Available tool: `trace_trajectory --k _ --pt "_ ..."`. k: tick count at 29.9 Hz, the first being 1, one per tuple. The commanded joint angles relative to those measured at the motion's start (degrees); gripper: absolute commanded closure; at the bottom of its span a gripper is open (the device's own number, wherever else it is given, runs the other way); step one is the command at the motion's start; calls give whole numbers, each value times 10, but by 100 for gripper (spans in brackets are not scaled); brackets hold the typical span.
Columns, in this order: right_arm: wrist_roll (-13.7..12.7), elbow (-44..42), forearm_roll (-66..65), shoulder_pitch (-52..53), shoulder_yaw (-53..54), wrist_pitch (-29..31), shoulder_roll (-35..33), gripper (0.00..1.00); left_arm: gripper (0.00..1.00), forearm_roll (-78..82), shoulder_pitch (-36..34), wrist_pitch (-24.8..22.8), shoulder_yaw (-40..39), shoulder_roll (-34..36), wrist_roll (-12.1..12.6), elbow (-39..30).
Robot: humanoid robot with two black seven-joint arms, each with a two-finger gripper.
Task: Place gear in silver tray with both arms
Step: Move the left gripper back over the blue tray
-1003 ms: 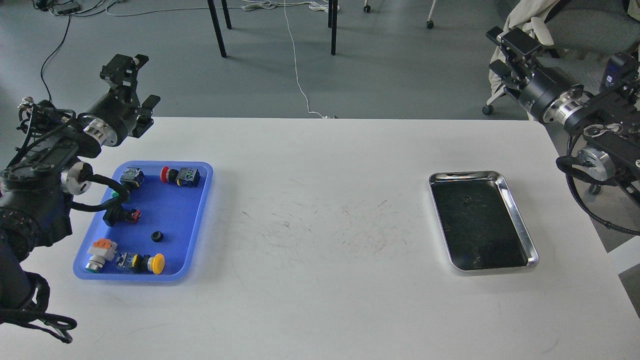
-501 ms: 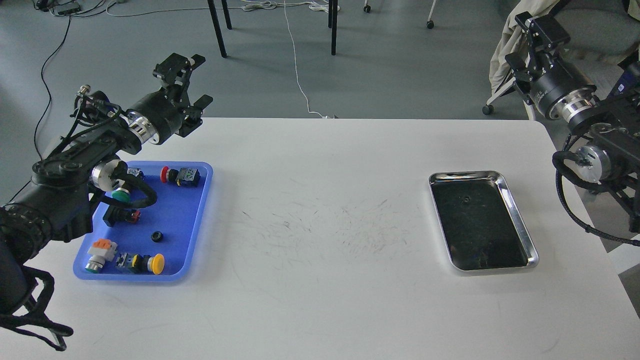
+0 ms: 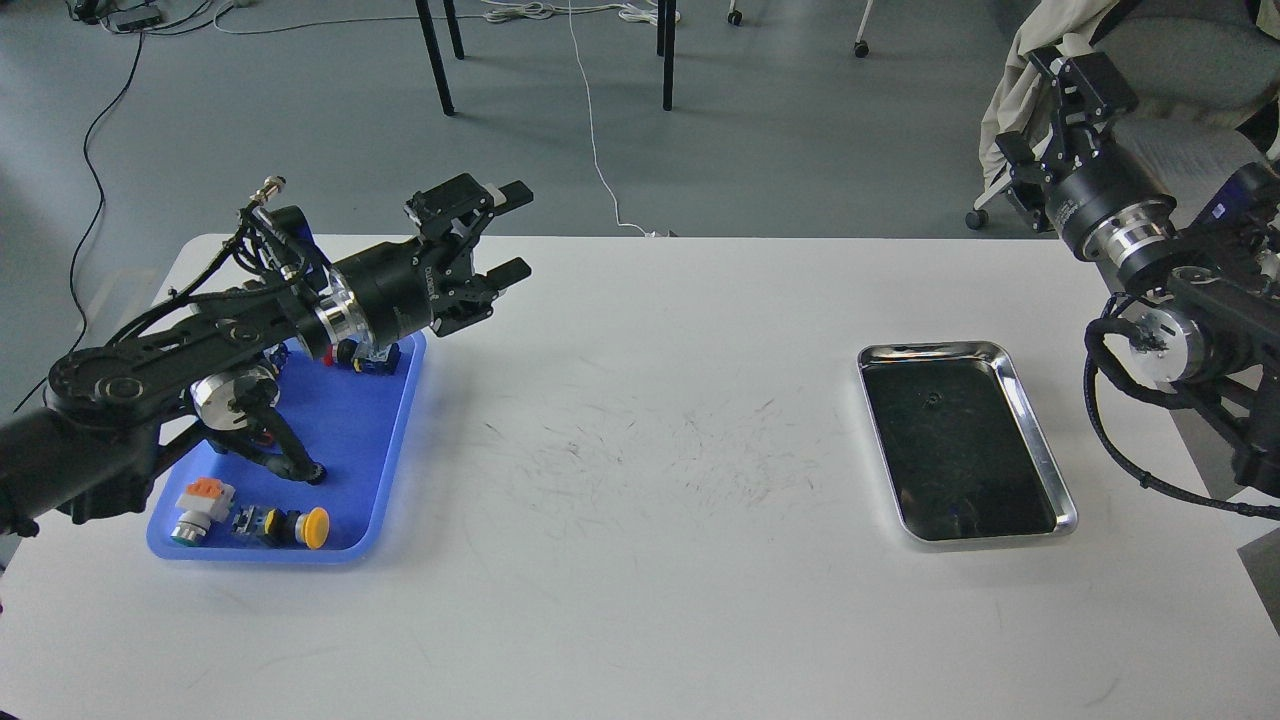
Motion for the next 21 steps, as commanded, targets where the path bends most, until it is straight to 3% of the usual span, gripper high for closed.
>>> trace_trajectory --k 1,12,17,21 --pt "0 2 13 -7 9 1 -2 5 1 8 3 10 -4 77 0 -28" --pt "0 3 35 -29 32 1 6 5 4 18 65 -8 2 220 -4 -54" --pt "0 3 35 -36 31 1 21 5 25 98 77 10 14 265 -4 -115" --pt "0 3 34 -37 31 2 21 5 25 194 82 33 18 306 -4 -166"
